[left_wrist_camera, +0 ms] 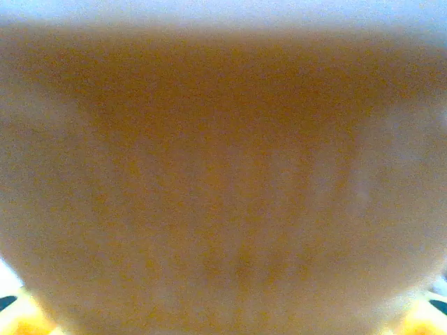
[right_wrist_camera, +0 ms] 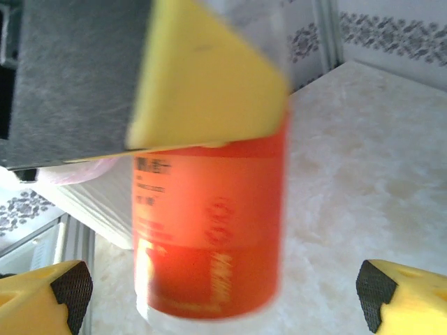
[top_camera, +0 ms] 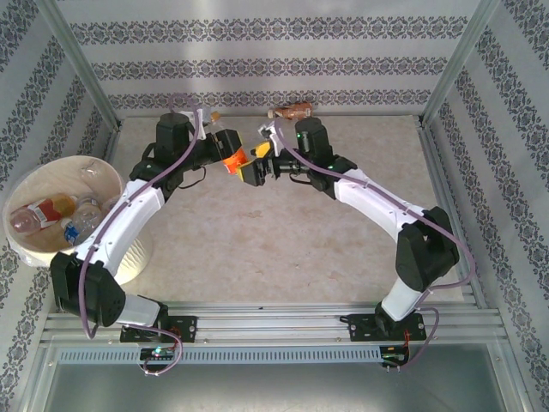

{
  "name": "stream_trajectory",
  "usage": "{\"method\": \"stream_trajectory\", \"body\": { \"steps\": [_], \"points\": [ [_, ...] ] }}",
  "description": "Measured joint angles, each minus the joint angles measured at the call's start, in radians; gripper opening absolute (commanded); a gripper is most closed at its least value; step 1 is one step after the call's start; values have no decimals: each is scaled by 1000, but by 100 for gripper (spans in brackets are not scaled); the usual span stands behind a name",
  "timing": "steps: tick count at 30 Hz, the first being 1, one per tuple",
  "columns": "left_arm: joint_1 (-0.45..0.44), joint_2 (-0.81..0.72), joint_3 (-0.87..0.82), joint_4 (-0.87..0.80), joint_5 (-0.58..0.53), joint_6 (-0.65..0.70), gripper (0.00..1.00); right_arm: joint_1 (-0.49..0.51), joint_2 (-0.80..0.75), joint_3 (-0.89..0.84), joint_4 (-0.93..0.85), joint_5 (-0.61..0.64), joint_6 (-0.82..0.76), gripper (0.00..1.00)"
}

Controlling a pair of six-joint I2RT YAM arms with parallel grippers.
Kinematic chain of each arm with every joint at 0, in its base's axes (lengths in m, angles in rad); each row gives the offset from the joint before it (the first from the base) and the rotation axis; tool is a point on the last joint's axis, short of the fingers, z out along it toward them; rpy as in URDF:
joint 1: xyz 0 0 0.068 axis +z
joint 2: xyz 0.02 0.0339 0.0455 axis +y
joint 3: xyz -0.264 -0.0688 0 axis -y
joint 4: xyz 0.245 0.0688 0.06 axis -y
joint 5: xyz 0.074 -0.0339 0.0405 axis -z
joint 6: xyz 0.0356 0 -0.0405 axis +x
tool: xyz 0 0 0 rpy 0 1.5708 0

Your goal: Put the plastic bottles in the bin

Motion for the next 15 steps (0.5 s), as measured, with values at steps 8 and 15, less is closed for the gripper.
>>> {"method": "stream_trajectory", "body": {
  "steps": [8,15],
  "points": [
    [2,-61,122,-238,-226,102,47,-98,-40,-45,59,28,137,98],
    [2,-123,232,-451,-483,188,47,-158,-43,-106,171,58,295,98]
  ]
}}
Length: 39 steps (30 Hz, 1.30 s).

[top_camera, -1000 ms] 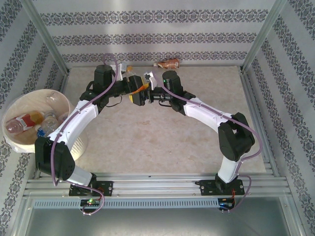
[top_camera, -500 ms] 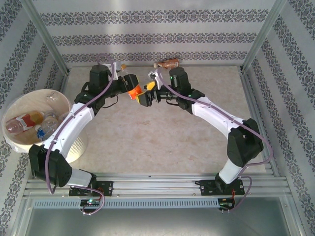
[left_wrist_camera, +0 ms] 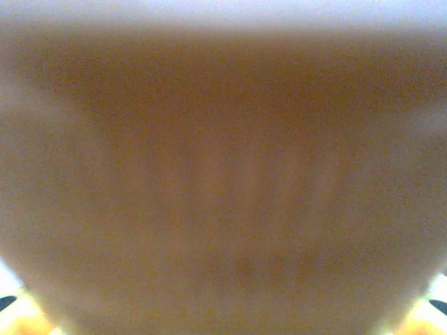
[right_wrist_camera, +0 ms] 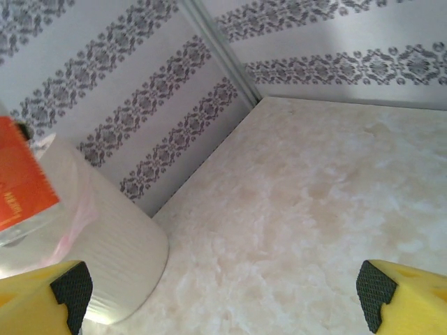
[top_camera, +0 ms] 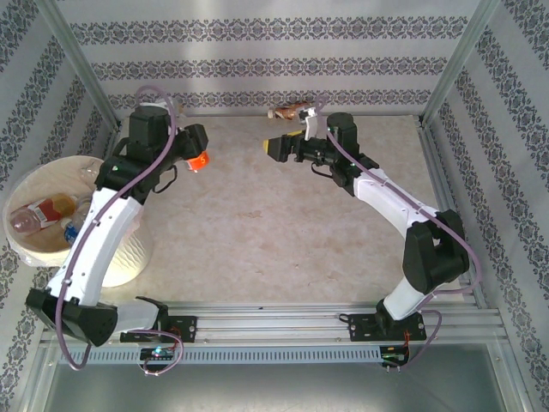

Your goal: Put the plastic bottles in the bin

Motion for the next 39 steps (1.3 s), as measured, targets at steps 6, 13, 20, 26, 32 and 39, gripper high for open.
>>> {"method": "stream_trajectory", "body": {
  "steps": [6,13,20,26,32,39],
  "points": [
    [6,-44,80,-172,-274,67,48,-7,0,-5,37,28,48,98],
    [35,-93,114,-312,-548,119,48,-7,0,-5,54,45,76,98],
    [183,-90,196,-477,-704,126,46,-7,0,-5,60,49,97,98],
    [260,-90,239,-615,-743,84,46,-7,0,-4,56,48,95,98],
    [487,-132,132,-618,-652,95,46,-7,0,23,13,48,84,98],
    [636,-98,90,-628,-568,111,61,-6,0,36,-6,48,69,98]
  ]
}}
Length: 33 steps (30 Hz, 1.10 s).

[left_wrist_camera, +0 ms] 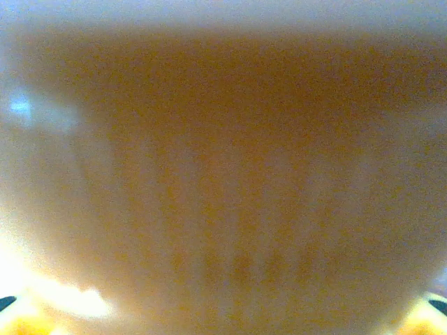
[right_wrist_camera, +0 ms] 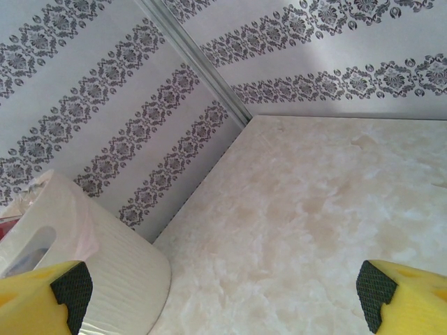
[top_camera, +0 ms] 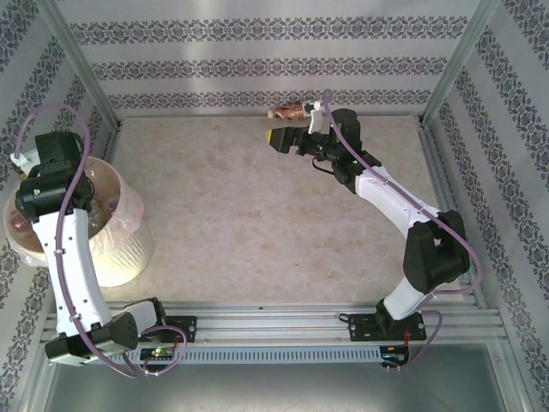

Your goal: Put the plastic bottles in the bin

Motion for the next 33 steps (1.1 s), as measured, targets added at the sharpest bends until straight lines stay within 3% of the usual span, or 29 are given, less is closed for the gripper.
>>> {"method": "stream_trajectory", "body": {
  "steps": [3,8,22,27,33],
  "points": [
    [39,39,-13,-6,9,0,66,2,0,4,-5,1,-5,98],
    [65,123,17,-11,35,-7,86,11,-6,5,-23,13,-35,98],
    [52,64,34,73,334,-21,93,15,-67,-20,-29,141,-105,98],
    [-24,13,13,149,401,-51,98,15,-67,-31,-18,231,-105,98],
    [-266,14,6,243,378,-87,100,5,-62,-42,-14,356,-101,98]
  ]
}}
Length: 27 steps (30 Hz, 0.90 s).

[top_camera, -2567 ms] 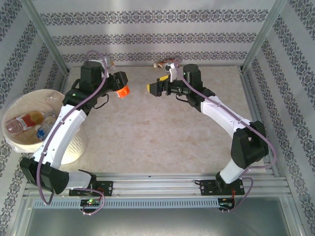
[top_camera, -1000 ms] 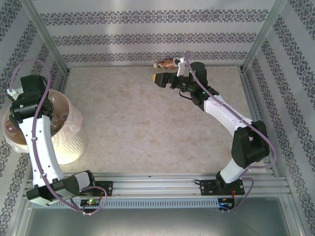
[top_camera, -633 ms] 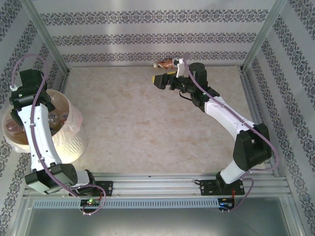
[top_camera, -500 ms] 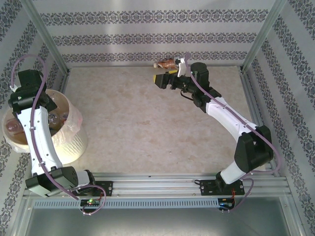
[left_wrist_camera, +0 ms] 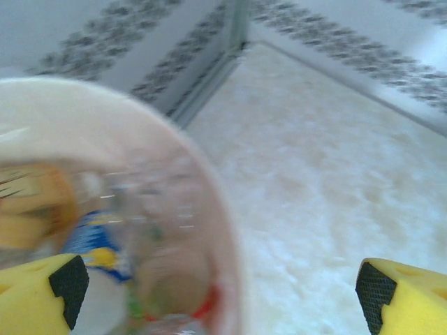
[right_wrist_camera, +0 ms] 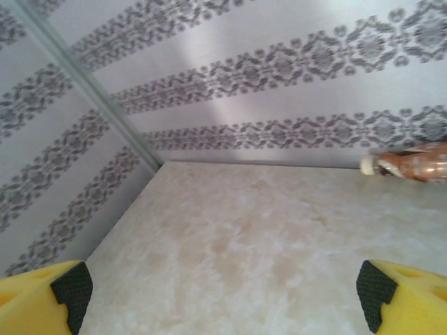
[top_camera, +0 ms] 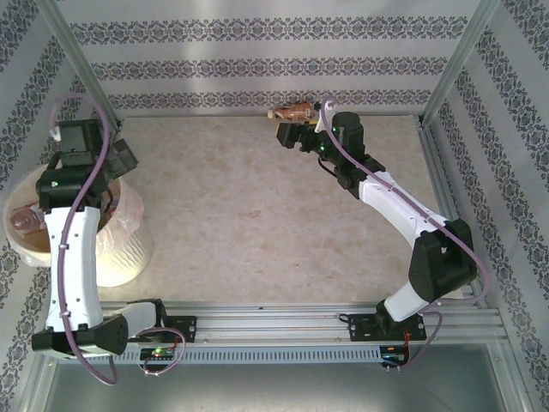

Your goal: Put the plastic bottles in the bin

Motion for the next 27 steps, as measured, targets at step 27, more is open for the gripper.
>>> {"method": "stream_trajectory", "body": {
  "steps": [27],
  "points": [
    [-299,353,-129,644,386,-184,100,-234,896,916,-206,-28,278,98]
  ]
}}
